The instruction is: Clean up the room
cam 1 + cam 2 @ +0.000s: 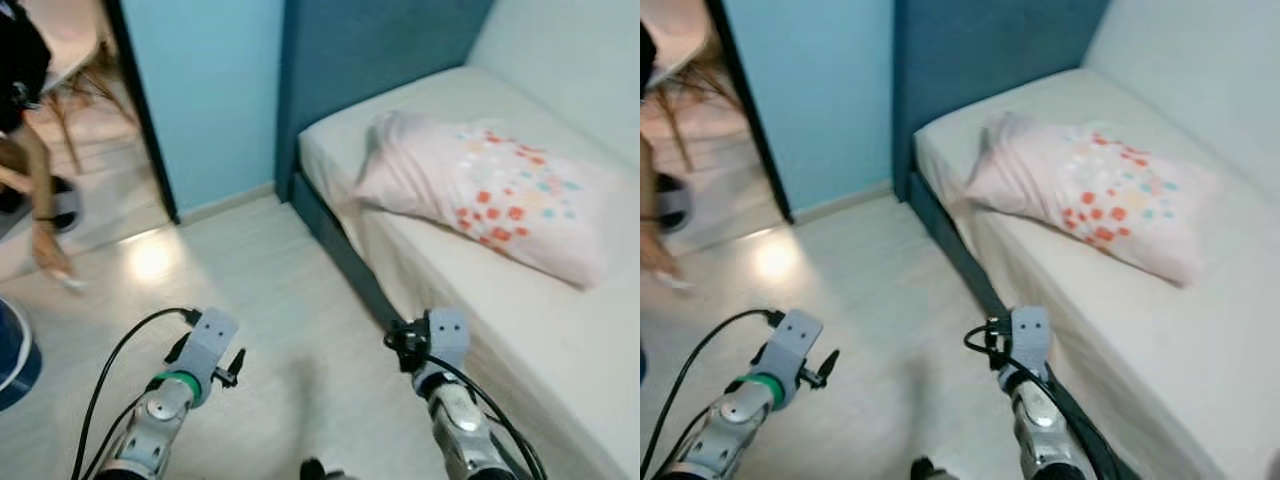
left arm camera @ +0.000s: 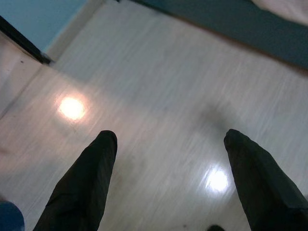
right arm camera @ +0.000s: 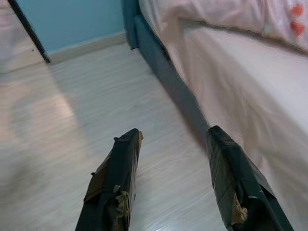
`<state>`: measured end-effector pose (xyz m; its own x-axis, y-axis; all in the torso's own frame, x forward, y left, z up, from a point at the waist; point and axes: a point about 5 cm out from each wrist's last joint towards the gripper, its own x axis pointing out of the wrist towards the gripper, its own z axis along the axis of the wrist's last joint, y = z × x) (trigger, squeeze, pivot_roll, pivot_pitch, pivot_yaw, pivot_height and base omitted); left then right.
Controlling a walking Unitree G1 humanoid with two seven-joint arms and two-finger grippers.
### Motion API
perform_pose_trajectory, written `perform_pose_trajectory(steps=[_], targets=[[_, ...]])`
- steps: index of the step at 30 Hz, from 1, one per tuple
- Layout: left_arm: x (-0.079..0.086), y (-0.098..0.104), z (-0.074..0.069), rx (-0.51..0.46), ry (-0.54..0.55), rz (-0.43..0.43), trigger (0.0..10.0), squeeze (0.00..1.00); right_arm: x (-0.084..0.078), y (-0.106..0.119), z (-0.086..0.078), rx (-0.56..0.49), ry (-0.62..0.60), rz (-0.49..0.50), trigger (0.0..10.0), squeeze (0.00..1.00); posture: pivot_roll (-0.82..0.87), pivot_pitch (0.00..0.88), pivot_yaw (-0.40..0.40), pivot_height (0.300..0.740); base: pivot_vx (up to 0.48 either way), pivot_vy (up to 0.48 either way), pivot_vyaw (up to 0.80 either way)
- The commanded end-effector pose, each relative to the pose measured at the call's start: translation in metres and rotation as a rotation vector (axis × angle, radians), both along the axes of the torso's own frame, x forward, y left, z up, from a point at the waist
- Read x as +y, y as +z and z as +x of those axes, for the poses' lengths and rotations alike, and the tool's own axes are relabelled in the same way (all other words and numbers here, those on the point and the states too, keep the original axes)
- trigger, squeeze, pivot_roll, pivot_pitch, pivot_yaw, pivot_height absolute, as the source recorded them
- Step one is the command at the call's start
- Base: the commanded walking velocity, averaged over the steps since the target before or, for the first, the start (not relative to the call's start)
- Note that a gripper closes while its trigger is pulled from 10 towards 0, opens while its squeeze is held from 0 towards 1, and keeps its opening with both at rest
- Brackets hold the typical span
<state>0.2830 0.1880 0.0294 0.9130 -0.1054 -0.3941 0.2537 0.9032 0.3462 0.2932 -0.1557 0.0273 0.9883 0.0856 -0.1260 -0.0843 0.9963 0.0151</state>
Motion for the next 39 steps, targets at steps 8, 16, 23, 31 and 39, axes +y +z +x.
perform_pose_trajectory(steps=[8, 16, 23, 31, 39], targets=[[-0.0055, -0.0037, -0.0017, -0.010, -0.020, -0.010, 10.0, 0.00, -0.0093, -0.0090, -0.0093, 0.027, -0.050, 0.011, 10.0, 0.00, 0.10, 0.131, -0.009, 0.735, 0.372, 0.000, -0.50], [-0.0068, -0.0025, 0.0002, -0.018, -0.023, -0.015, 10.0, 0.00, -0.0088, -0.0076, -0.0086, 0.020, -0.046, 0.013, 10.0, 0.00, 0.09, 0.133, -0.006, 0.735, 0.427, 0.000, 0.00], [-0.0069, -0.0030, 0.0003, -0.020, -0.025, -0.016, 10.0, 0.00, -0.0083, -0.0077, -0.0085, 0.021, -0.043, 0.011, 10.0, 0.00, 0.09, 0.133, -0.006, 0.735, 0.425, 0.000, 0.00], [-0.0072, -0.0037, -0.0004, -0.018, -0.024, -0.020, 10.0, 0.00, -0.0085, -0.0083, -0.0088, 0.026, -0.046, 0.023, 10.0, 0.00, 0.09, 0.137, -0.006, 0.735, 0.426, 0.000, -0.58], [-0.0077, -0.0037, -0.0005, -0.021, -0.025, -0.024, 10.0, 0.00, -0.0072, -0.0064, -0.0072, 0.019, -0.037, 0.018, 10.0, 0.00, 0.09, 0.137, -0.006, 0.735, 0.425, 0.000, -0.77]])
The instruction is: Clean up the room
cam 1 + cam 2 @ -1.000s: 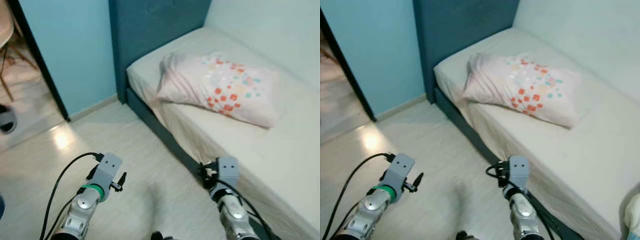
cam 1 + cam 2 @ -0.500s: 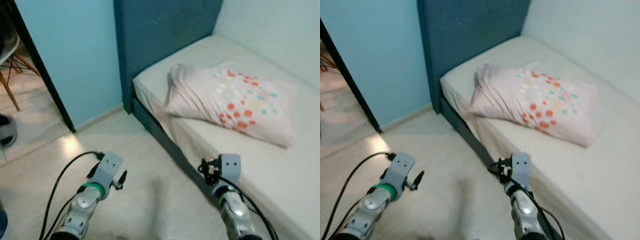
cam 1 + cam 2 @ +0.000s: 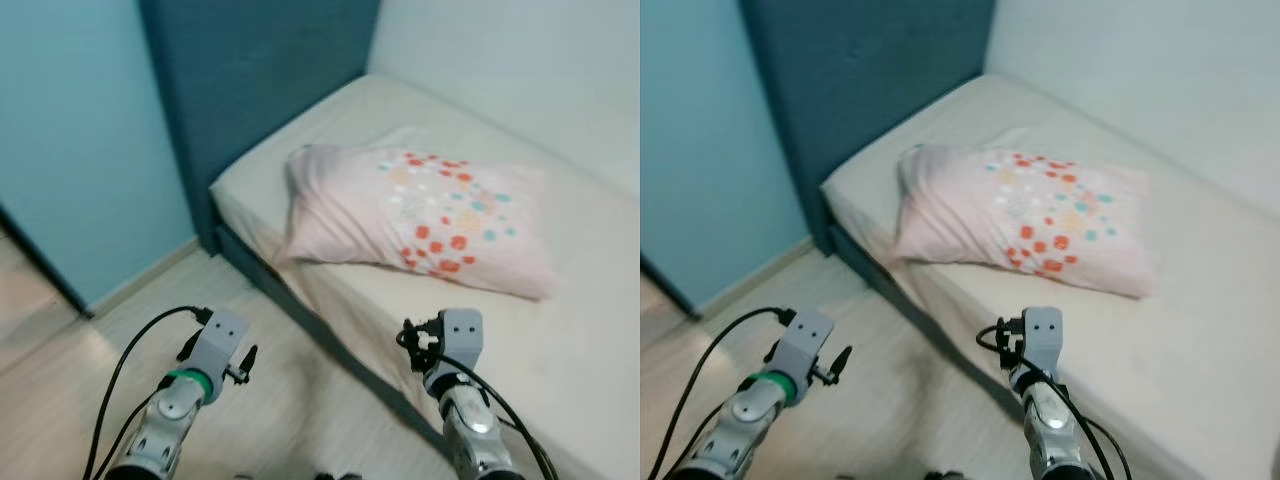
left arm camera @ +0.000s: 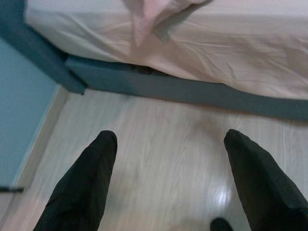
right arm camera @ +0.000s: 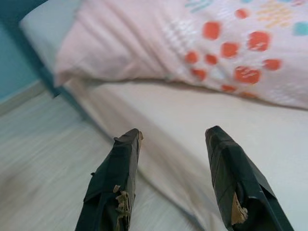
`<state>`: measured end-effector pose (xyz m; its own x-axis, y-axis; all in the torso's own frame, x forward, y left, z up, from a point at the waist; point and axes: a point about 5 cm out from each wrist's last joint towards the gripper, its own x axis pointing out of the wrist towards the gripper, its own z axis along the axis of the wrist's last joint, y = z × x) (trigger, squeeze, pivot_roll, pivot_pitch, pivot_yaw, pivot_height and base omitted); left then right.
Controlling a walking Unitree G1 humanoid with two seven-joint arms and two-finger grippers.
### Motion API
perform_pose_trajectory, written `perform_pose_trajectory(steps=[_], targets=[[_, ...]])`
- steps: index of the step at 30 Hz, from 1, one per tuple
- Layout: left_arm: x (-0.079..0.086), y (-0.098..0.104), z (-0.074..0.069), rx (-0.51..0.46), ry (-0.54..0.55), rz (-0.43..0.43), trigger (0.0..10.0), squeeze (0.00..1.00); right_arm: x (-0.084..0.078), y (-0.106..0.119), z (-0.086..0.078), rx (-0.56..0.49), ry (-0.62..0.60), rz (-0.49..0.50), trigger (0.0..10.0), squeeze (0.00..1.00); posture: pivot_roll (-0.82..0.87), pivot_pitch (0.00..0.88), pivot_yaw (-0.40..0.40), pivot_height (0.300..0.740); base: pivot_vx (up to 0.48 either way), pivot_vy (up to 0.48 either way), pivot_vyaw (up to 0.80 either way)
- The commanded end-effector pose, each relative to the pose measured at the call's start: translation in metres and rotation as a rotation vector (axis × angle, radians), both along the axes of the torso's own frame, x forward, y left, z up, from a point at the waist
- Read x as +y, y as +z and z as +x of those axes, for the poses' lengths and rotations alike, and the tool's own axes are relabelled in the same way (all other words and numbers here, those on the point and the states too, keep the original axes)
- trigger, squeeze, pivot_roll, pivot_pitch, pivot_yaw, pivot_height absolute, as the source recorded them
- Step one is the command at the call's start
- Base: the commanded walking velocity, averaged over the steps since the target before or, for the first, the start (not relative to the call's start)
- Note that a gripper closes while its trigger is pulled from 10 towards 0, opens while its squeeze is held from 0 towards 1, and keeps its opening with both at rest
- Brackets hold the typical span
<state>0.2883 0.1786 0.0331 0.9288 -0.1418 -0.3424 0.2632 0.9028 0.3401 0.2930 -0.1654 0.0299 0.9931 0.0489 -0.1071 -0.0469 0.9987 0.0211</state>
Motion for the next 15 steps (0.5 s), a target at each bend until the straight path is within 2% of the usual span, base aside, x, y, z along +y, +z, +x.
perform_pose_trajectory(steps=[1, 2, 8, 15], targets=[[0.002, -0.007, -0.006, 0.032, 0.005, -0.002, 10.0, 0.00, 0.003, -0.008, -0.006, 0.035, 0.004, 0.010, 10.0, 0.00, 0.09, 0.137, -0.006, 0.735, 0.428, 0.000, -0.77], [0.002, -0.007, -0.006, 0.031, 0.005, -0.002, 10.0, 0.00, 0.003, -0.008, -0.006, 0.033, 0.005, 0.010, 10.0, 0.00, 0.09, 0.137, -0.006, 0.735, 0.428, 0.000, -0.77], [0.001, -0.007, -0.005, 0.028, 0.011, -0.005, 10.0, 0.00, 0.008, 0.004, 0.002, -0.017, 0.062, -0.003, 10.0, 0.00, 0.09, 0.137, -0.006, 0.735, 0.426, 0.000, 0.00], [0.002, -0.006, -0.004, 0.025, 0.020, -0.006, 10.0, 0.00, 0.008, 0.012, 0.008, -0.042, 0.073, -0.015, 10.0, 0.00, 0.09, 0.137, -0.006, 0.735, 0.426, 0.000, 0.67]])
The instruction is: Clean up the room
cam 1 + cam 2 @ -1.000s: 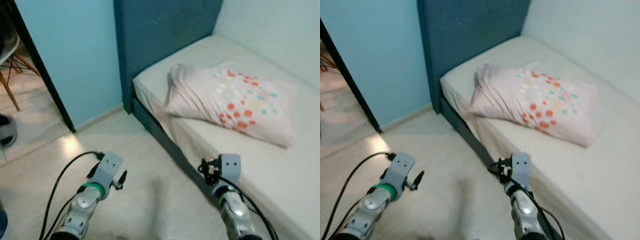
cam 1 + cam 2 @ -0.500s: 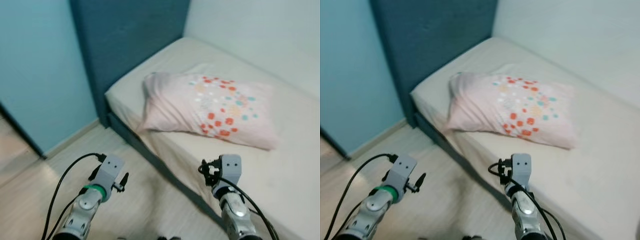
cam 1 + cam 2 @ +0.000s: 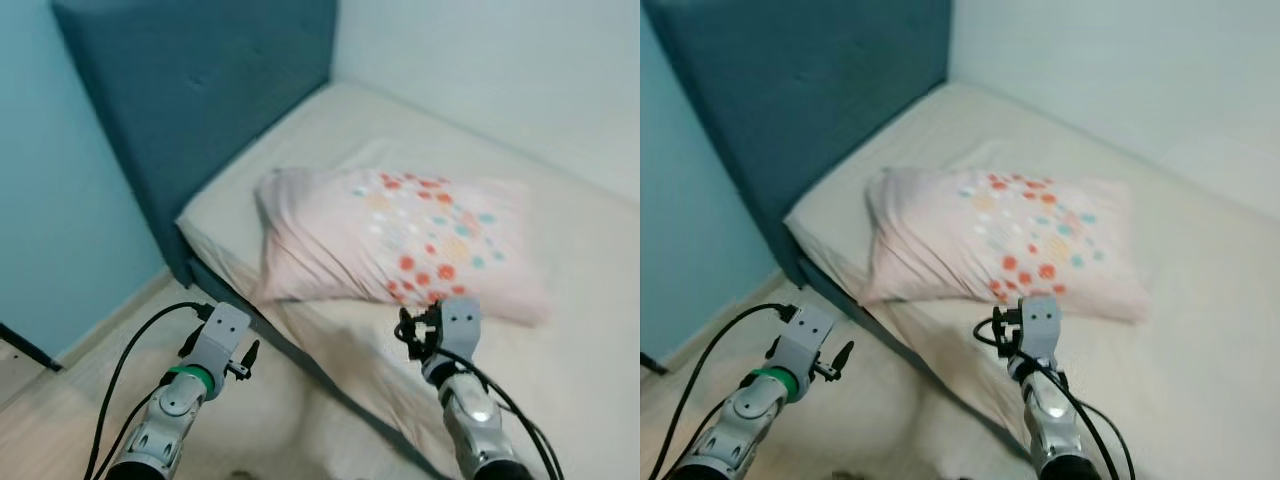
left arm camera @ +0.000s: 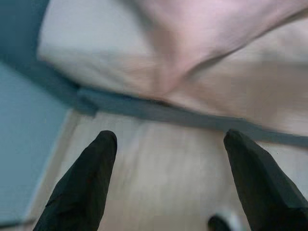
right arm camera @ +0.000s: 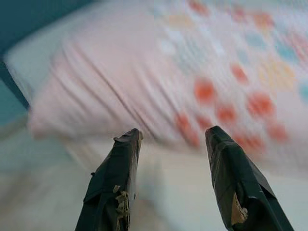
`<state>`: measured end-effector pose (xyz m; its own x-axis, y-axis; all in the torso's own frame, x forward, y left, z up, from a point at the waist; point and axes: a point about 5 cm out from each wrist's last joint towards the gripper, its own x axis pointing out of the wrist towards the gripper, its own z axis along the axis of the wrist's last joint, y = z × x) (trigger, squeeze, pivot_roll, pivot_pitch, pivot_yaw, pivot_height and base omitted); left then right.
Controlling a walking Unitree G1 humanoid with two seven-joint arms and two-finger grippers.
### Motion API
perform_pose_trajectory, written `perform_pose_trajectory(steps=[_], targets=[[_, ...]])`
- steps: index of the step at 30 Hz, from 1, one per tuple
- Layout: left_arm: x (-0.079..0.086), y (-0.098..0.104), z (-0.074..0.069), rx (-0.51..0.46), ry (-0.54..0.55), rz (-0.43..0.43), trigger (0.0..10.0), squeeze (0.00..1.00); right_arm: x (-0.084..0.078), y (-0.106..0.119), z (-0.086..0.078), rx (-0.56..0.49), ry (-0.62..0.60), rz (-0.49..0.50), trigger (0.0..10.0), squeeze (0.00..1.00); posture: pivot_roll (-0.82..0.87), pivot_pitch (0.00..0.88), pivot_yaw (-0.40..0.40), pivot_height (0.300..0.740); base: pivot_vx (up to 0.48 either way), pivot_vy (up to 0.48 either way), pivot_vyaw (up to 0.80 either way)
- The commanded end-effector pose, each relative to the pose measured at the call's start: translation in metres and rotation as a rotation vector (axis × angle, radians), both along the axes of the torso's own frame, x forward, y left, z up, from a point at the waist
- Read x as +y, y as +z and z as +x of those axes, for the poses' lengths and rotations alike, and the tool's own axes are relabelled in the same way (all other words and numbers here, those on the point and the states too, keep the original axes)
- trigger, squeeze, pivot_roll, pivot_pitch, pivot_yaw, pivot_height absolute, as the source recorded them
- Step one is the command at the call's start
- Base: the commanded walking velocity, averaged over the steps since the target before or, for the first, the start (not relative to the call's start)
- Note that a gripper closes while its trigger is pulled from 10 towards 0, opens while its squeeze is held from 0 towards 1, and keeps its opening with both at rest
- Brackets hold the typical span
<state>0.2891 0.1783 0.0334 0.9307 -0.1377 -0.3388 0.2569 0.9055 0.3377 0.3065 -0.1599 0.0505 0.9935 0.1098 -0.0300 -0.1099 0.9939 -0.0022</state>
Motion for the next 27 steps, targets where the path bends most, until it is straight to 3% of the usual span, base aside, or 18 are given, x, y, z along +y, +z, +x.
perform_pose_trajectory(steps=[1, 4, 16, 24, 27], targets=[[0.0027, -0.0062, -0.0044, 0.028, 0.016, -0.003, 10.0, 0.00, 0.0029, -0.0078, -0.0049, 0.035, 0.012, -0.004, 10.0, 0.00, 0.09, 0.137, -0.006, 0.735, 0.428, 0.000, 0.79], [0.0027, -0.0063, -0.0044, 0.028, 0.018, -0.004, 10.0, 0.00, 0.0031, -0.0073, -0.0050, 0.032, 0.012, 0.002, 10.0, 0.00, 0.09, 0.137, -0.006, 0.735, 0.424, 0.000, 0.79], [0.0008, -0.0059, -0.0036, 0.027, 0.020, -0.017, 10.0, 0.00, 0.0028, -0.0077, -0.0069, 0.031, 0.017, 0.022, 10.0, 0.00, 0.09, 0.137, -0.006, 0.735, 0.419, 0.000, 0.00], [-0.0025, -0.0031, -0.0033, 0.015, 0.010, -0.047, 10.0, 0.00, 0.0026, -0.0111, -0.0095, 0.048, 0.035, 0.013, 10.0, 0.00, 0.09, 0.137, -0.006, 0.735, 0.030, 0.000, 0.00], [-0.0024, -0.0033, -0.0033, 0.017, 0.010, -0.045, 10.0, 0.00, 0.0045, -0.0126, -0.0107, 0.054, 0.043, 0.007, 10.0, 0.00, 0.09, 0.137, -0.006, 0.735, 0.000, 0.000, 0.63]])
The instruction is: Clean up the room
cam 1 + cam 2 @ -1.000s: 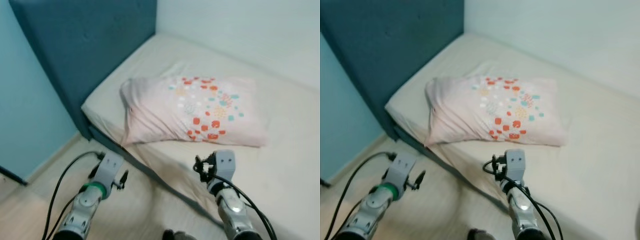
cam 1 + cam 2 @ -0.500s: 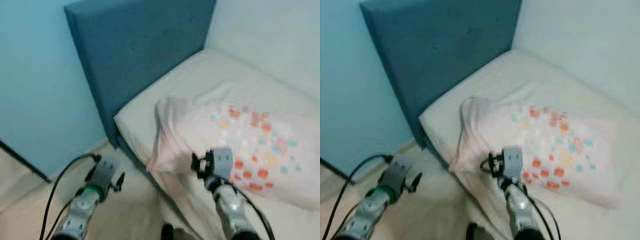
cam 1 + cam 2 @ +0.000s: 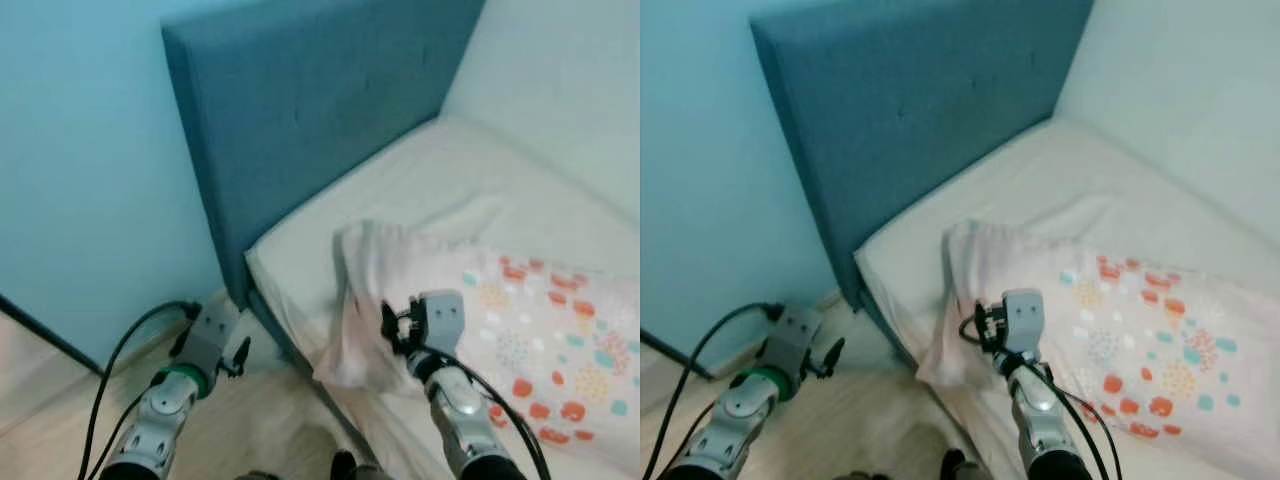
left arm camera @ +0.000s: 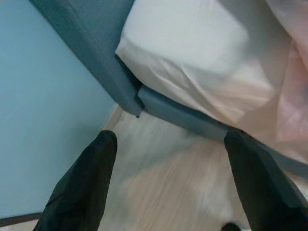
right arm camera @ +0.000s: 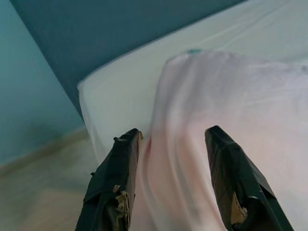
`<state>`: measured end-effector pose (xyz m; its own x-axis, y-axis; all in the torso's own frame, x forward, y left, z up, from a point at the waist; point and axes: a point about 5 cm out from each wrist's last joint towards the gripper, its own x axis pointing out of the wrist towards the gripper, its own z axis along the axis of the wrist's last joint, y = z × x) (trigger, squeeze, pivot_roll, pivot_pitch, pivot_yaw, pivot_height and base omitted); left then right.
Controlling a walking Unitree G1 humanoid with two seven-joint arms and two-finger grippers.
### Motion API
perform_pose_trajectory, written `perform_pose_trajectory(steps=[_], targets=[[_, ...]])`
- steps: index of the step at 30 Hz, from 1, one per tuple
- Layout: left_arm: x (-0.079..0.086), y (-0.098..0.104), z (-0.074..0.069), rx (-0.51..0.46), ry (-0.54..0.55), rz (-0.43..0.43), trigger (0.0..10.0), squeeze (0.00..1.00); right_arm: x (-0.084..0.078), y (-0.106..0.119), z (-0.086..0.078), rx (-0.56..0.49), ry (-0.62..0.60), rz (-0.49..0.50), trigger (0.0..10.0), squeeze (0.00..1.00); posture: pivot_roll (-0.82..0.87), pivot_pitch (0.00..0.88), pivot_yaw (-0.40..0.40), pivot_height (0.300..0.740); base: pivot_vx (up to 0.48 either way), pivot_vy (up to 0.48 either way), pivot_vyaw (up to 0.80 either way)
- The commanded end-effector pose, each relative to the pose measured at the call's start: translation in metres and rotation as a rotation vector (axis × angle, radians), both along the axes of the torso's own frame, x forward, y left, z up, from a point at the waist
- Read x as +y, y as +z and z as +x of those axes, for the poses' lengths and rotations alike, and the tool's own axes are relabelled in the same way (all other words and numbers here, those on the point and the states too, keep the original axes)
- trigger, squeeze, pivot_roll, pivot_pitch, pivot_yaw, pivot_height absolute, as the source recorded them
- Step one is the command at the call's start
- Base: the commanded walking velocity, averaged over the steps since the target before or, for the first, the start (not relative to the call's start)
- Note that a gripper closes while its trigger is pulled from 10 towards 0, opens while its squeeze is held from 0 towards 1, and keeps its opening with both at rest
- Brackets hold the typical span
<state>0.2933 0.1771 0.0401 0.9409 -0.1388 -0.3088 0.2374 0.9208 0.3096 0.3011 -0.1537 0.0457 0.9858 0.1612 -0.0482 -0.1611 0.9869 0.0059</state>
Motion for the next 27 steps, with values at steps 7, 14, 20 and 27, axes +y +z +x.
perform_pose_trajectory(steps=[7, 14, 20, 27], targets=[[-0.002, -0.010, -0.006, 0.044, -0.010, -0.011, 10.0, 0.00, 0.000, -0.008, -0.006, 0.029, -0.014, 0.009, 10.0, 0.00, 0.08, 0.132, -0.001, 0.705, 0.000, 0.000, 0.00], [-0.002, -0.009, -0.006, 0.045, -0.013, -0.014, 10.0, 0.00, -0.003, -0.007, -0.005, 0.027, -0.021, 0.011, 10.0, 0.00, 0.08, 0.132, -0.001, 0.670, 0.000, 0.000, 0.00], [-0.003, -0.009, -0.006, 0.047, -0.021, -0.026, 10.0, 0.00, -0.002, -0.007, -0.006, 0.028, -0.021, 0.013, 10.0, 0.00, 0.09, 0.131, 0.001, 0.645, 0.000, 0.000, 0.00], [-0.022, -0.001, 0.006, 0.066, -0.047, -0.132, 10.0, 0.00, -0.002, -0.007, -0.006, 0.029, -0.025, 0.013, 10.0, 0.00, 0.08, 0.137, -0.001, 0.620, 0.000, 0.000, 0.00]])
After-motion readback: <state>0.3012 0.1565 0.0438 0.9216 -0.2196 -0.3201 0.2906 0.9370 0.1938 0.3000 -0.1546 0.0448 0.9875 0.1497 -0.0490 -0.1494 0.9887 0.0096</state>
